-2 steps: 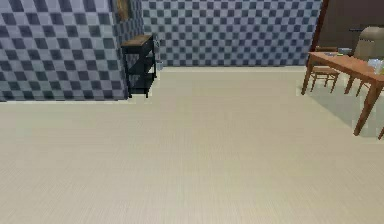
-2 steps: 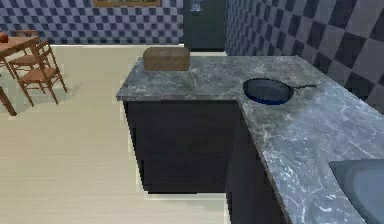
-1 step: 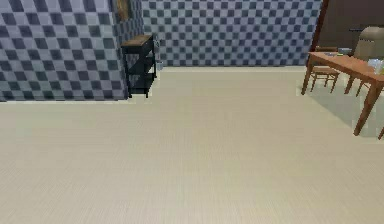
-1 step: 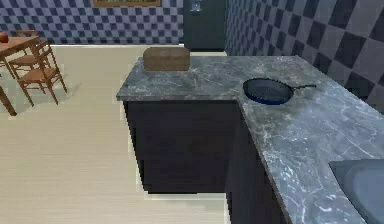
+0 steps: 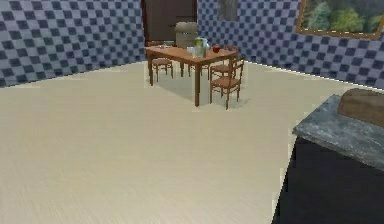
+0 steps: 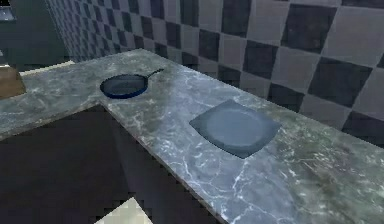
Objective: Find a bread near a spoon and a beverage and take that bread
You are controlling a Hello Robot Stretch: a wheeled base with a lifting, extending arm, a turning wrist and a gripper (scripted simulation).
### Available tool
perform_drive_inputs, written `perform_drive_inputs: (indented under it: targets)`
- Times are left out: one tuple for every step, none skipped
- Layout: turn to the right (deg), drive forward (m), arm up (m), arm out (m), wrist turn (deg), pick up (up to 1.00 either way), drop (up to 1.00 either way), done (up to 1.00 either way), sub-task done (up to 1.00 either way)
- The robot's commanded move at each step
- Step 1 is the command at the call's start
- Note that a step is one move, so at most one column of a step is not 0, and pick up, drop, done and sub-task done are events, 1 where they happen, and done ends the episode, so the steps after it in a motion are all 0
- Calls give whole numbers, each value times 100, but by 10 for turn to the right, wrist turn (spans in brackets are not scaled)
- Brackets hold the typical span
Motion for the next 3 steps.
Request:
perform_drive_inputs:
  targets:
    - [0, 50, 0, 0, 0, 0, 0, 0, 0]
    - [-450, 0, 0, 0, 0, 0, 0, 0, 0]
    - [-360, 0, 0, 0, 0, 0, 0, 0, 0]
